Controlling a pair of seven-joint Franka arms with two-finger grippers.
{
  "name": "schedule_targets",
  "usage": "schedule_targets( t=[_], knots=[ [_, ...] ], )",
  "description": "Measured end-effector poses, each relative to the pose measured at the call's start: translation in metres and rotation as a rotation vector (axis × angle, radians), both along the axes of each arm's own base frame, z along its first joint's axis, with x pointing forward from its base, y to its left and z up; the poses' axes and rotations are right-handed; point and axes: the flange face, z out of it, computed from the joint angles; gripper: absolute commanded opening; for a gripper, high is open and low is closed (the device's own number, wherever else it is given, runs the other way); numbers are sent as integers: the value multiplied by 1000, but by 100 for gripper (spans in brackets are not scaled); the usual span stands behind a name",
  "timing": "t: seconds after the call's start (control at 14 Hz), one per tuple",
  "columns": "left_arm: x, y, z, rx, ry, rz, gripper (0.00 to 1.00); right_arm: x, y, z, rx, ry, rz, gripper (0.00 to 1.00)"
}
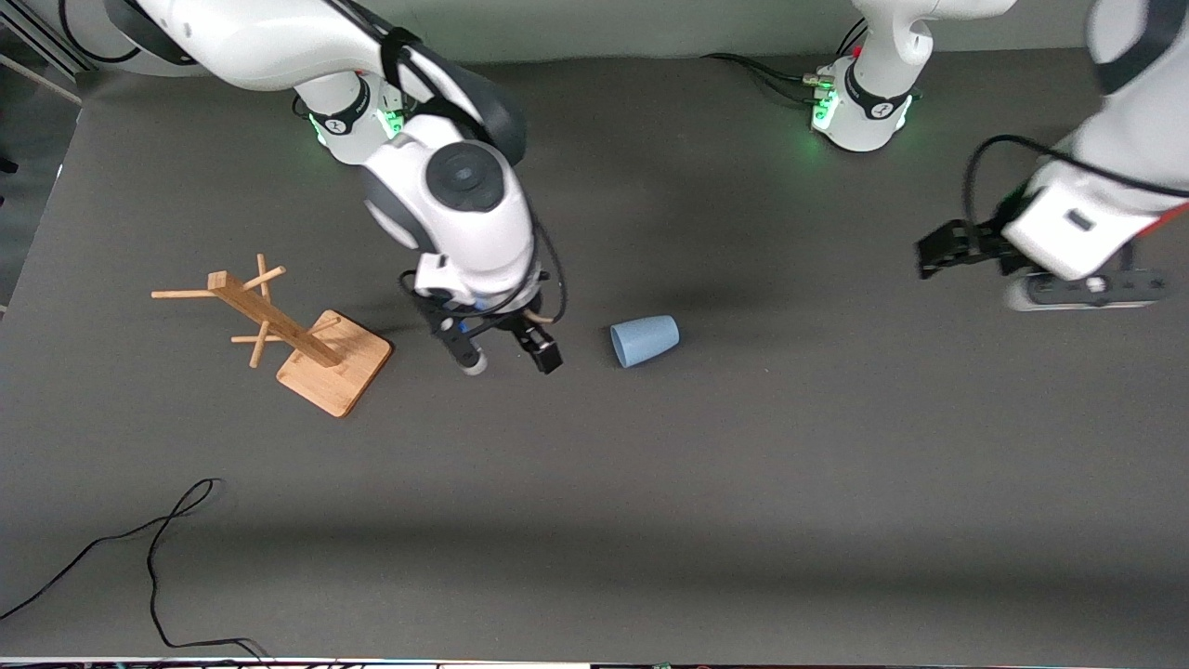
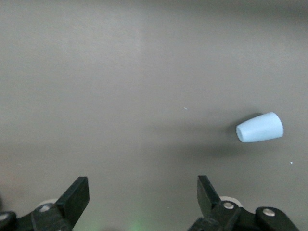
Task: Rotate and upright cup with both arms
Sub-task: 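Move the left gripper to the cup while the right gripper withdraws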
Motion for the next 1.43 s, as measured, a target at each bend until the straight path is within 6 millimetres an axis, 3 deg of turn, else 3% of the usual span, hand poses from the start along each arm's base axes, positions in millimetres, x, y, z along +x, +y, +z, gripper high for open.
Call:
schedule_targets(
  t=[0.14,0.36,0.57,0.71,1.0,1.14,1.29,1.43],
  knots=[
    [-3,-50,-16,45,-5,27,100,20,-49,24,8,24,108,100],
    [-19,-131,-43,129,-30,62,100,39,-129,79,29,5,257,100],
    [-34,-206,-65,178,-57,126,100,40,-212,143,93,-52,350,100],
    [-31,-249,-85,196,-69,207,100,28,-254,166,73,-78,425,100],
    [-13,-295,-142,232,-54,381,100,12,-322,170,20,-69,552,100],
    [-19,-322,-172,265,-51,382,100,8,-355,170,10,-60,563,100],
    [-34,-348,-202,328,-60,357,100,6,-371,169,10,-40,585,100],
    [-53,-373,-234,402,-79,303,100,5,-371,167,10,-32,610,100]
  ],
)
